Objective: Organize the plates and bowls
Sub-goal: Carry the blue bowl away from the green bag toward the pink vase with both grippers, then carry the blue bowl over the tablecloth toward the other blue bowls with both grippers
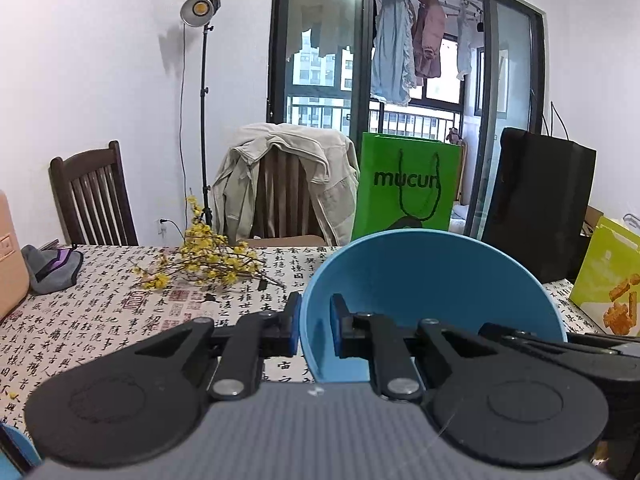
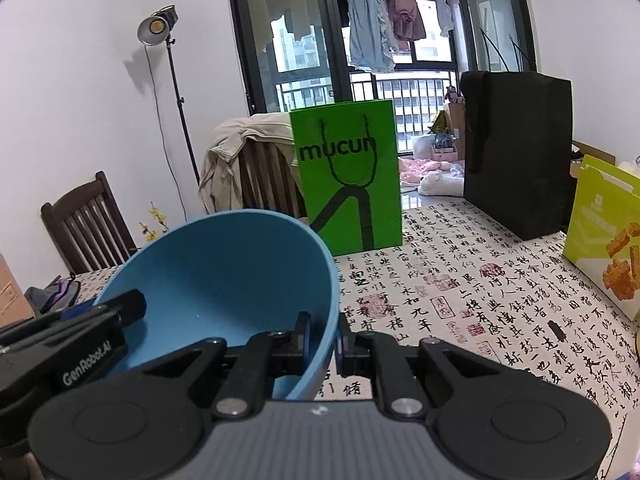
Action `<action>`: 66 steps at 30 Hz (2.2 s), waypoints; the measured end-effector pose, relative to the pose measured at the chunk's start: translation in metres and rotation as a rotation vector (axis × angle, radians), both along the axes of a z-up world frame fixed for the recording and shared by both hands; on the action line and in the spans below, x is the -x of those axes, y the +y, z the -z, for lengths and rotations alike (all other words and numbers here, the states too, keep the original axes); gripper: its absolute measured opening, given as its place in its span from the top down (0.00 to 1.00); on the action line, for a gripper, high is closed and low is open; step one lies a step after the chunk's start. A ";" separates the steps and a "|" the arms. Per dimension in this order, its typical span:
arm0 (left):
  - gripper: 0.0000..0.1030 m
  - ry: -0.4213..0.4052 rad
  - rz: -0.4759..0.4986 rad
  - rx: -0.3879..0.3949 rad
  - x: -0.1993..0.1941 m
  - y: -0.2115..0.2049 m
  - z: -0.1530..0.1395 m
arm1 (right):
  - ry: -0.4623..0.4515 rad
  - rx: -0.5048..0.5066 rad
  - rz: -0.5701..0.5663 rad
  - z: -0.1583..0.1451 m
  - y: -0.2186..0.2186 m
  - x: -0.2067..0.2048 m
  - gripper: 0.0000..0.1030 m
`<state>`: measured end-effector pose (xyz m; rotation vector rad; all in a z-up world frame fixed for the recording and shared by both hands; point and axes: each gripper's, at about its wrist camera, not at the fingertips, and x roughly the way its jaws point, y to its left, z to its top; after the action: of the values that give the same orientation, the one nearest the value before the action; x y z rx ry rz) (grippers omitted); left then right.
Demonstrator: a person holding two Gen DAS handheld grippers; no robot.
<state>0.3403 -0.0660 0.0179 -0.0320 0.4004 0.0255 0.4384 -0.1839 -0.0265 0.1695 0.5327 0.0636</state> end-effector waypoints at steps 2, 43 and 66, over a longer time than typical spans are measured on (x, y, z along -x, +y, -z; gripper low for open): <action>0.85 -0.004 -0.007 0.003 0.004 0.005 -0.001 | -0.001 0.000 -0.008 -0.001 0.004 0.002 0.89; 0.85 -0.047 -0.113 0.023 0.066 0.070 -0.017 | -0.028 0.018 -0.136 -0.010 0.080 0.041 0.89; 0.85 -0.055 -0.159 0.051 0.089 0.115 -0.012 | -0.027 0.038 -0.194 -0.009 0.124 0.054 0.89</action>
<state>0.2510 0.0494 0.0300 -0.1142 0.3430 0.1706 0.3839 -0.0596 -0.0179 0.0792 0.5222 0.2441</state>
